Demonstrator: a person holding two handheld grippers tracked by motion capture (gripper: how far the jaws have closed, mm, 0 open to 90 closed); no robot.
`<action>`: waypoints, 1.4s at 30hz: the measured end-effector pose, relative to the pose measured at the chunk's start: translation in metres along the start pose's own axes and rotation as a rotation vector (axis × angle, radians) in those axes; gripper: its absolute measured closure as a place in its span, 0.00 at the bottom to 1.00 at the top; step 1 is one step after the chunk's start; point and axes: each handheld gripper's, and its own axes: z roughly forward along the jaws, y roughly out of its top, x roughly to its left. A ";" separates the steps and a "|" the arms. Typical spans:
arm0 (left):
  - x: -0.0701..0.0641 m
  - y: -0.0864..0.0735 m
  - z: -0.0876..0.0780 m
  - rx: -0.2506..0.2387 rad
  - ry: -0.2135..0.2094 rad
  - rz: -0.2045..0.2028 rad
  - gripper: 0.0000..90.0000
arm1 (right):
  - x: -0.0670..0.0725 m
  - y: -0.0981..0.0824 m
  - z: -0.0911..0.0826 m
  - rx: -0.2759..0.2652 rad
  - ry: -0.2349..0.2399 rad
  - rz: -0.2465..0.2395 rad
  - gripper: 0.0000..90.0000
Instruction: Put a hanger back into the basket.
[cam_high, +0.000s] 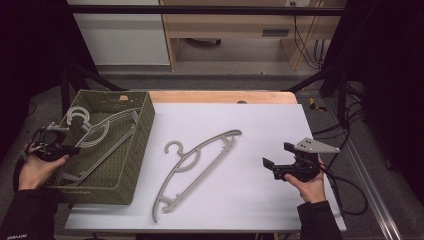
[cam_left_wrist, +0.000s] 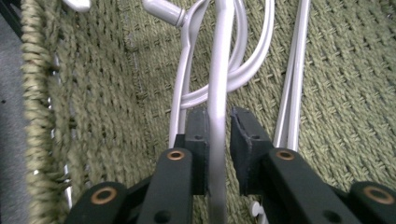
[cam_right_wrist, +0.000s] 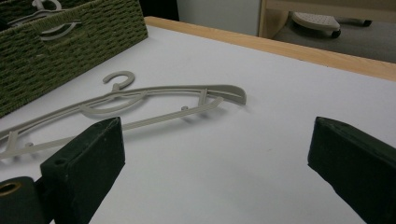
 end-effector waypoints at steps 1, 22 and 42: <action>0.000 0.000 -0.002 -0.012 -0.003 -0.013 0.83 | 0.000 0.000 0.000 0.000 0.000 0.000 0.05; -0.061 0.007 -0.057 -0.456 -0.165 -0.014 0.41 | -0.001 0.001 -0.002 -0.016 0.002 0.000 0.04; -0.148 0.015 -0.056 -0.590 -0.305 0.068 0.14 | 0.000 -0.001 -0.002 -0.021 0.004 -0.004 0.04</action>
